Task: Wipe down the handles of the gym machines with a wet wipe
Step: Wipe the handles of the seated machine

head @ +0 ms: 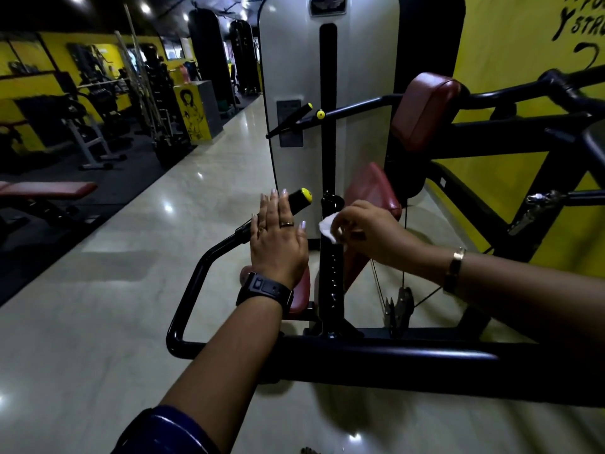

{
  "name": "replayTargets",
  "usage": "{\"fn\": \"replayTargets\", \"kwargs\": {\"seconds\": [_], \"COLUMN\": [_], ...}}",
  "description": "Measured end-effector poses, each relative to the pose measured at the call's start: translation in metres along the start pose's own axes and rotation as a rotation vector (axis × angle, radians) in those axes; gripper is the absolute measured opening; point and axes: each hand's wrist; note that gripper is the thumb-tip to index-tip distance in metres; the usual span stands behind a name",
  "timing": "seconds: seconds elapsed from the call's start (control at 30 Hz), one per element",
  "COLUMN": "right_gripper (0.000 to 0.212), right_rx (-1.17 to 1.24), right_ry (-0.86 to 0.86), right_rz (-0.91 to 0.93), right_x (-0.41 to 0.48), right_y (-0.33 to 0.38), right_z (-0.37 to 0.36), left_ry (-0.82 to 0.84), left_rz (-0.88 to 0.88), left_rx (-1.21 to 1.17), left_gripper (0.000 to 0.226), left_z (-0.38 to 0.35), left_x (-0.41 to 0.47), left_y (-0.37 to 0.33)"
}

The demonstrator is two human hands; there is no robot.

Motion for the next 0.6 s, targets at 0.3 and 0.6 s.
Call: {"fn": "replayTargets", "kwargs": {"seconds": [0.3, 0.6], "right_gripper": [0.021, 0.018], "right_rx": [-0.174, -0.076], "right_ry": [-0.028, -0.089], "right_rz": [0.113, 0.054], "right_x": [-0.014, -0.005], "right_y": [0.025, 0.006], "right_z": [0.002, -0.008], "left_ry": [-0.014, -0.014], "left_rz": [-0.015, -0.014], "left_rx": [-0.016, -0.014], "left_gripper": [0.079, 0.077], "left_z": [0.0, 0.002], "left_x": [0.0, -0.001], "left_y": [-0.001, -0.003]}}
Point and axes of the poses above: each hand's wrist, its own x-axis towards the middle knuckle, its own z-axis out of the back of the hand, y = z × x, and after that the axes turned 15 degrees about -x, right-handed
